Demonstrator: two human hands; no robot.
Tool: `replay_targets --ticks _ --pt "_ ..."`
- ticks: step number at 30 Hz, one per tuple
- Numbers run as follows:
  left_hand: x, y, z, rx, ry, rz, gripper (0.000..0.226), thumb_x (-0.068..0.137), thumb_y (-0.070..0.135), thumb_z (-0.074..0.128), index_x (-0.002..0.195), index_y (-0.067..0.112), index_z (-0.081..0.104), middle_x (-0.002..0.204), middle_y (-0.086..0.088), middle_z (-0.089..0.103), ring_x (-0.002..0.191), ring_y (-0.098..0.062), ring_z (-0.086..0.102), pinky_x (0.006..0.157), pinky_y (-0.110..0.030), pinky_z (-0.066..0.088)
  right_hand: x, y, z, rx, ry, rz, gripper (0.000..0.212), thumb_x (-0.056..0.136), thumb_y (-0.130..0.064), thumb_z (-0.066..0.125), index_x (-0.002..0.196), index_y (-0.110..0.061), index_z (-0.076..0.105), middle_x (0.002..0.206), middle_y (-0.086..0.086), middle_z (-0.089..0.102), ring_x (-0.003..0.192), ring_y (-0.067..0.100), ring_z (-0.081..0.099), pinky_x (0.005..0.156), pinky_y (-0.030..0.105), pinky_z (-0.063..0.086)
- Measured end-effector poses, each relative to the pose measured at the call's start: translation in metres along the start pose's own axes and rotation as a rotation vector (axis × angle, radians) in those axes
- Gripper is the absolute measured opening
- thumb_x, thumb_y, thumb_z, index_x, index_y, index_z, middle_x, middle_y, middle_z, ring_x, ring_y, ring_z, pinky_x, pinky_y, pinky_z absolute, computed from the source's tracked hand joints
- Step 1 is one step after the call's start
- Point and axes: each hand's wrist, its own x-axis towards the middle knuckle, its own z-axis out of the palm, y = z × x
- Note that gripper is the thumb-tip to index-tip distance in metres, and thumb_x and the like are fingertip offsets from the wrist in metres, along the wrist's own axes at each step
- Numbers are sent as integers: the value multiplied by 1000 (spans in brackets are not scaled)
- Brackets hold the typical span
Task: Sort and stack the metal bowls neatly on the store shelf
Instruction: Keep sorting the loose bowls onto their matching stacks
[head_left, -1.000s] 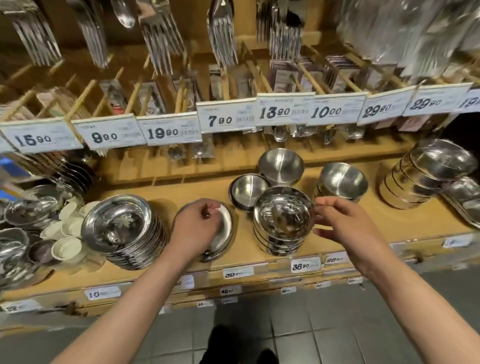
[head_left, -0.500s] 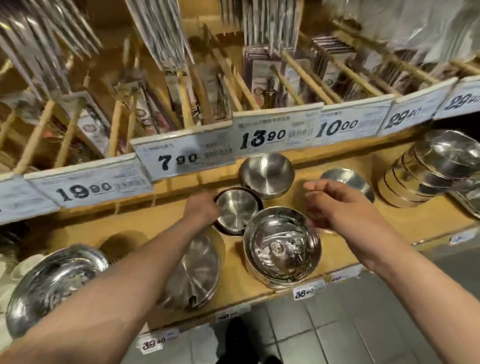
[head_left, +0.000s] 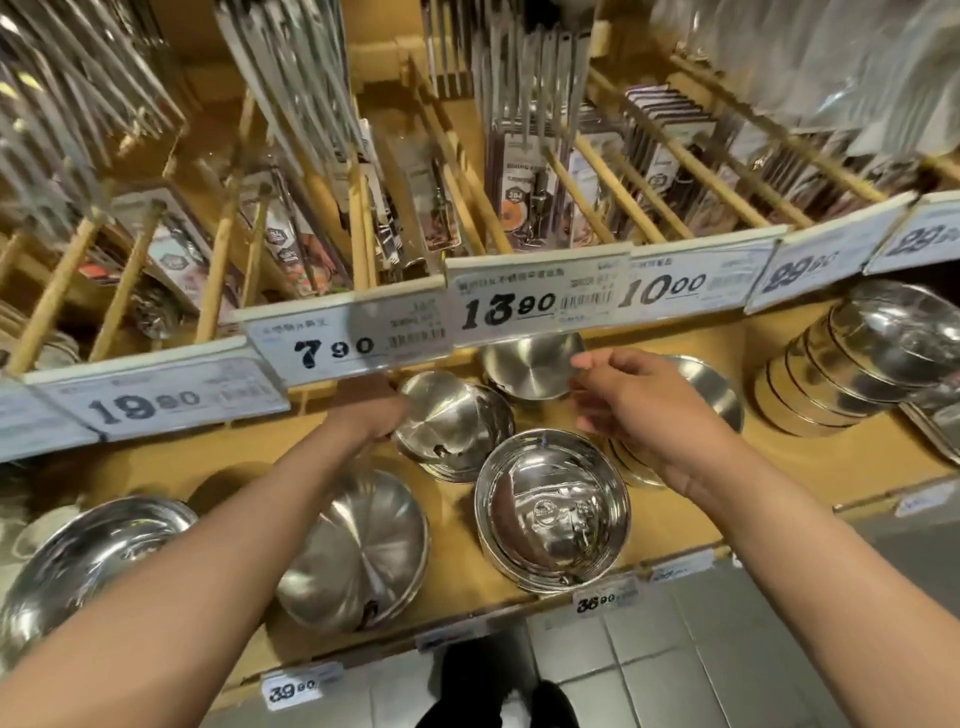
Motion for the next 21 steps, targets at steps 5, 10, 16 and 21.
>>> replay_targets --ticks 5,10,16,21 --pt "-39 -19 -38 -440 119 -37 3 93 8 62 90 7 63 79 -16 62 59 -19 59 50 -26 47 37 -10 22 -248 -74 -26 9 97 -14 62 103 -13 69 88 2 71 72 11 64 51 17 49" --pt "-93 -60 -59 -723 241 -153 18 93 16 68 76 17 73 86 -1 75 74 -16 72 65 -31 61 87 -1 58 -647 -190 113 15 102 -14 53 90 -10 60 83 8 59 73 19 55 79 34 50" --pt "-152 -92 -56 -926 250 -213 21 95 8 61 78 10 74 83 -12 76 75 -16 73 52 -19 54 102 22 82 -1024 -356 187 42 103 -20 56 138 4 54 143 23 56 130 38 55 89 37 47" --pt "-170 -104 -47 -1019 276 -316 12 98 7 61 91 7 71 93 -10 77 85 -16 75 57 -23 59 110 31 92 -1190 -355 220 48 101 -21 62 136 10 53 120 24 62 93 35 65 72 38 50"
